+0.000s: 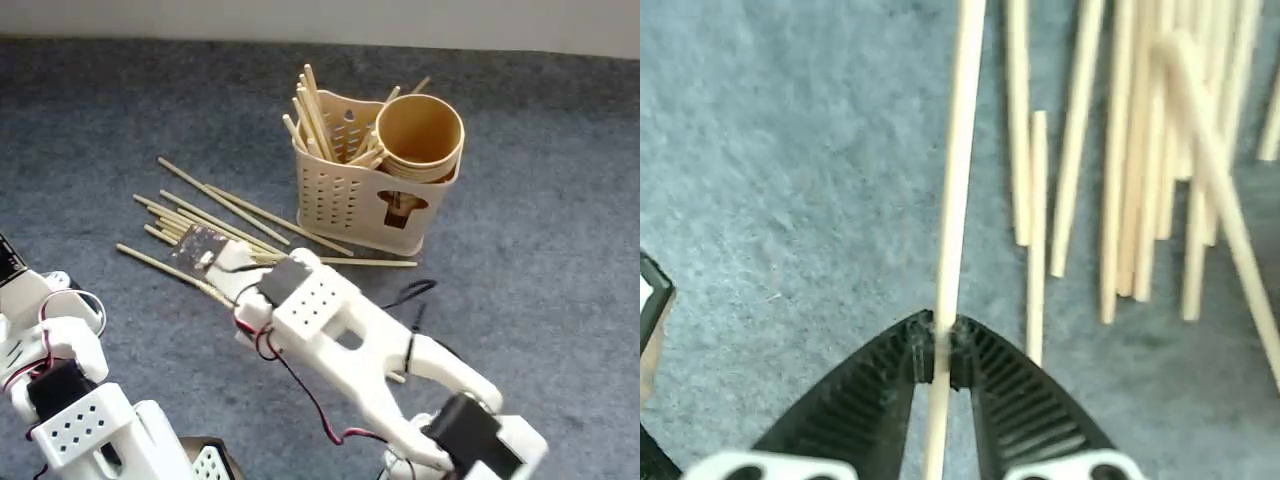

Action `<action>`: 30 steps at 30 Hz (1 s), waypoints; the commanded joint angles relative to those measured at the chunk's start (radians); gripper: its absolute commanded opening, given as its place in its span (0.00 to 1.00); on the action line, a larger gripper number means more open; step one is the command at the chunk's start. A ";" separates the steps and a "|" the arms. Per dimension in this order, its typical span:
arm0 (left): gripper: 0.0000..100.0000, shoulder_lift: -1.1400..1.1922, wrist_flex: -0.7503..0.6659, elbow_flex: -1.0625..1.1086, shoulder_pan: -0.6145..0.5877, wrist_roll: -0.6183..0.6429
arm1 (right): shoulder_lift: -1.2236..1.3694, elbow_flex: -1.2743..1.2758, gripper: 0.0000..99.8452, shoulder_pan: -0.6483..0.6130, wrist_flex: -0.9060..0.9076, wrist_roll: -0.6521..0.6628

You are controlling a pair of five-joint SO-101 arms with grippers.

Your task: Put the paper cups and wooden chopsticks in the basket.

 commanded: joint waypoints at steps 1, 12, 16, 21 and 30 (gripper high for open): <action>0.01 -0.012 -0.018 -0.007 0.027 0.002 | -0.216 0.039 0.00 0.058 0.001 -0.011; 0.01 -0.012 -0.018 -0.005 0.027 0.002 | -0.568 0.054 0.00 0.101 -0.001 -0.011; 0.01 -0.012 -0.018 -0.005 0.027 0.002 | -0.656 0.053 0.00 0.107 -0.016 -0.011; 0.01 -0.012 -0.018 -0.005 0.027 0.002 | -0.762 0.056 0.00 0.153 -0.157 -0.011; 0.01 -0.012 -0.018 -0.005 0.027 0.002 | -0.858 0.056 0.00 0.302 -0.507 -0.011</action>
